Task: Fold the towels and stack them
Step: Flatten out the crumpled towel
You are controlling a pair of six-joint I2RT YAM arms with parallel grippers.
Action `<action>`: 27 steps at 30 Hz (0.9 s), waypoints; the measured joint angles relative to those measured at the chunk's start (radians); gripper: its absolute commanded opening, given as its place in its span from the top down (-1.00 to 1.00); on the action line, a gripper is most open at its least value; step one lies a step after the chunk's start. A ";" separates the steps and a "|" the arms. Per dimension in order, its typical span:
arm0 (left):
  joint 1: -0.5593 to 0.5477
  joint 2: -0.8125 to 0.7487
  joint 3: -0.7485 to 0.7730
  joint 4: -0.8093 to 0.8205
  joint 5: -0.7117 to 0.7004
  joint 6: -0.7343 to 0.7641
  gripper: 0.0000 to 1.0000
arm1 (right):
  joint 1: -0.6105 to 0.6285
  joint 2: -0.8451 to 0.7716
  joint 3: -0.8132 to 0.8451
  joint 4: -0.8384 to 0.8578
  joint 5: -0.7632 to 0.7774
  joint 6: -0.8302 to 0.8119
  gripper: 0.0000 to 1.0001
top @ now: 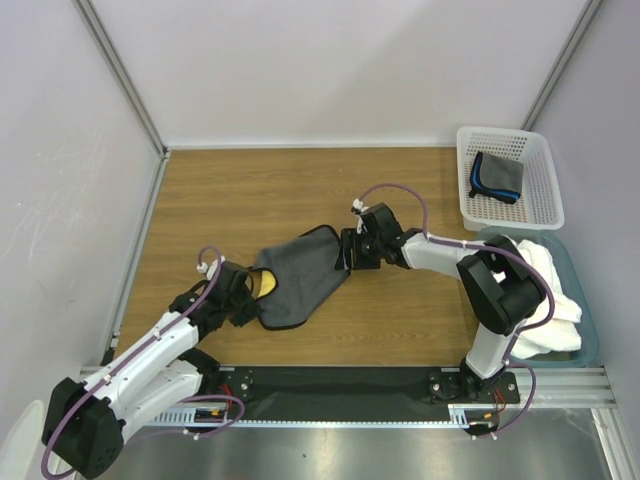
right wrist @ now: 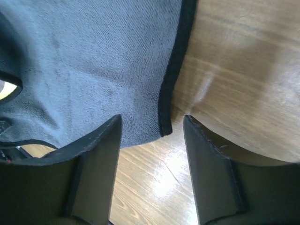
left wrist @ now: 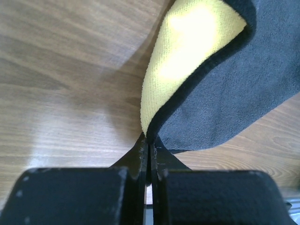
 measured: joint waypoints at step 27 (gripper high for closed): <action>0.248 0.227 0.595 0.179 0.159 0.319 0.99 | -0.111 -0.041 0.653 -0.435 0.179 -0.075 1.00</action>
